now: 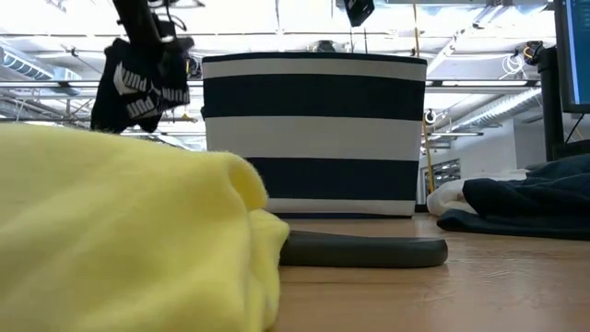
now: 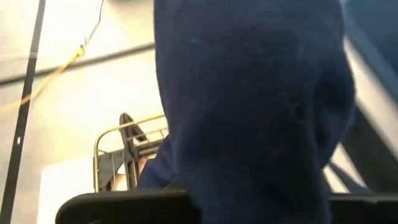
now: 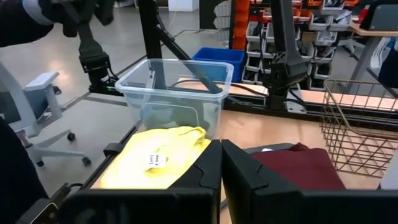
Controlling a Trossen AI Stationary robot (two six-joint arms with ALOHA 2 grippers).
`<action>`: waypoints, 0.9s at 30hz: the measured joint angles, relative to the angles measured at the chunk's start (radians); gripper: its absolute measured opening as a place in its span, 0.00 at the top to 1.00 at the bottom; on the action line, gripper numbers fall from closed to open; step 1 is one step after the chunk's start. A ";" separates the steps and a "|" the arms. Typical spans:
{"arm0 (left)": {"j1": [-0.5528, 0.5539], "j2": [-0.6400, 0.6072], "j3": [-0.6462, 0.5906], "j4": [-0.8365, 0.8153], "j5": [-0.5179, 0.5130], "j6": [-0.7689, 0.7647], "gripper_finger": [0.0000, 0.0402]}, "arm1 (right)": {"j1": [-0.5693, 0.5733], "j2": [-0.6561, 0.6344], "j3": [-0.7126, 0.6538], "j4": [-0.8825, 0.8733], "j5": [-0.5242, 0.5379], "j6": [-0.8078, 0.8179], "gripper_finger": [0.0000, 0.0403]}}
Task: Pick & Place Cloths
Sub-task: Put the dark blue shorts into the wire basket
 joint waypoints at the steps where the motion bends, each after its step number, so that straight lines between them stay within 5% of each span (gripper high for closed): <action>1: 0.024 0.016 0.000 0.000 0.021 0.004 0.97 | -0.002 0.000 0.000 0.001 0.000 0.000 1.00; 10: 0.130 0.133 -0.037 0.046 0.115 0.024 0.97 | -0.006 0.000 0.000 -0.003 0.002 0.000 1.00; 19: 0.174 0.095 -0.268 0.195 0.202 -0.045 0.97 | -0.007 0.000 0.000 -0.005 0.004 0.000 1.00; 27: 0.173 0.071 -0.350 0.197 0.246 -0.079 0.95 | -0.013 0.000 0.000 -0.004 0.023 0.000 1.00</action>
